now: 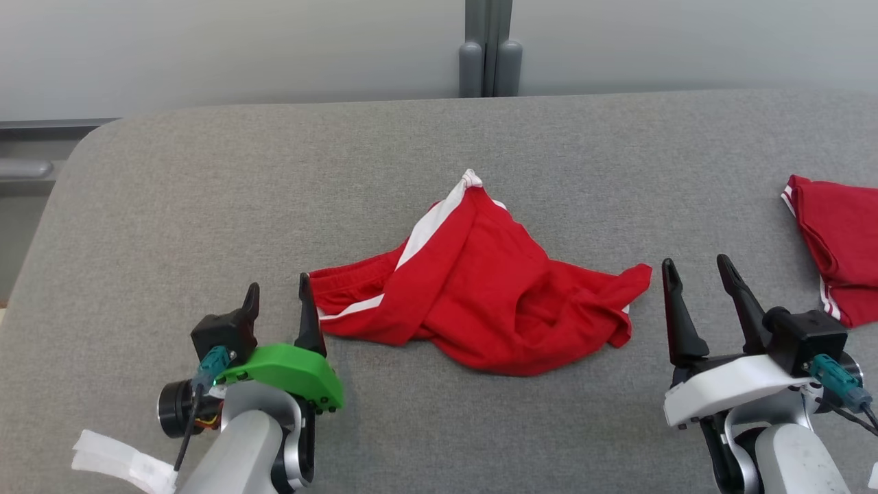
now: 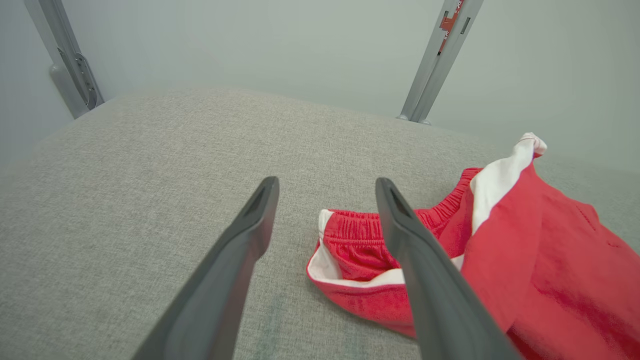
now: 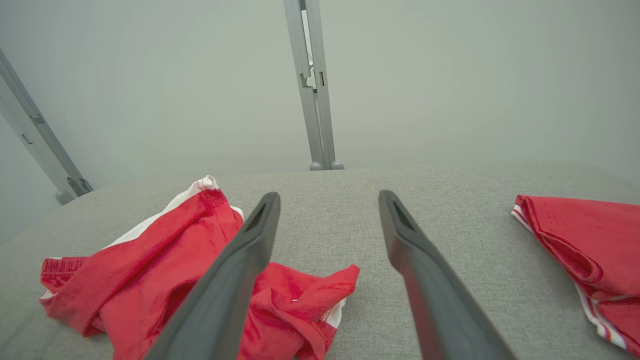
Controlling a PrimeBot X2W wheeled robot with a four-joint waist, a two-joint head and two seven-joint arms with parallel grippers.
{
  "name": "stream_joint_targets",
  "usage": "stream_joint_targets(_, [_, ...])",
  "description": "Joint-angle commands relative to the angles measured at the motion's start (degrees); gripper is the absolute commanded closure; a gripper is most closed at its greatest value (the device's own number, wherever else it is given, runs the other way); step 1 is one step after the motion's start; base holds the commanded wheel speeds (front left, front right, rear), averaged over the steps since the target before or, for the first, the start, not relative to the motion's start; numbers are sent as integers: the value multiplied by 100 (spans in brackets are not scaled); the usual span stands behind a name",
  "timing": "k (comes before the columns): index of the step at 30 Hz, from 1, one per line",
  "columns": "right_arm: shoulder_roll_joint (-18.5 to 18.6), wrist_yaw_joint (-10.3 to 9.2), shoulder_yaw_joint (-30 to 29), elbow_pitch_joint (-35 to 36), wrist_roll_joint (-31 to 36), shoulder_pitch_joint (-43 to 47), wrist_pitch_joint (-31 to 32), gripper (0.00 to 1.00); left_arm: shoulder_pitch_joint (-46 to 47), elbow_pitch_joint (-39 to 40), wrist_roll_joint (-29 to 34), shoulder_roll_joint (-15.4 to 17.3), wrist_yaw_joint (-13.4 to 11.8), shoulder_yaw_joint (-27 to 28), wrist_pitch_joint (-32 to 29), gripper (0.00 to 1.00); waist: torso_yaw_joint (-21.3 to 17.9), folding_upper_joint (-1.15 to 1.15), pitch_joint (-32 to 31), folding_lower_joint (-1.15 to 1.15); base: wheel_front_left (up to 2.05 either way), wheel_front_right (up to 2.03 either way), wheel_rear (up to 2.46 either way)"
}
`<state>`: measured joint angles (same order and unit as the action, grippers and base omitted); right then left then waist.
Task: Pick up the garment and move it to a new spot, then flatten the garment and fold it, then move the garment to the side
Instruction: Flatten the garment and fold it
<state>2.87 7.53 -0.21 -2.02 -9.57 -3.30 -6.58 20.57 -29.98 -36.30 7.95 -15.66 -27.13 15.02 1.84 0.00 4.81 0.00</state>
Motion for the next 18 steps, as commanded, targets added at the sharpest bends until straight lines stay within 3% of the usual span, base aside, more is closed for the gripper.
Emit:
stream_joint_targets(1, [5,-9,48,-35,22,-80,47,0,-194,145,54,46,5,4,18,0,100,0,-81,0,0,0,0])
stream_joint_targets(6, [8,-8,167,-174,153,-285,212,0,-549,630,347,141,21,-127,19,0,304,0,-110,0,0,0,0])
stream_joint_targets(12, [51,-8,287,-596,325,-956,560,0,-845,956,395,2,-24,-72,19,0,703,0,35,0,0,0,0])
stream_joint_targets(18, [462,-8,605,-1492,181,-2043,1012,0,-869,1144,441,-142,74,18,19,0,1257,0,349,0,0,0,0])
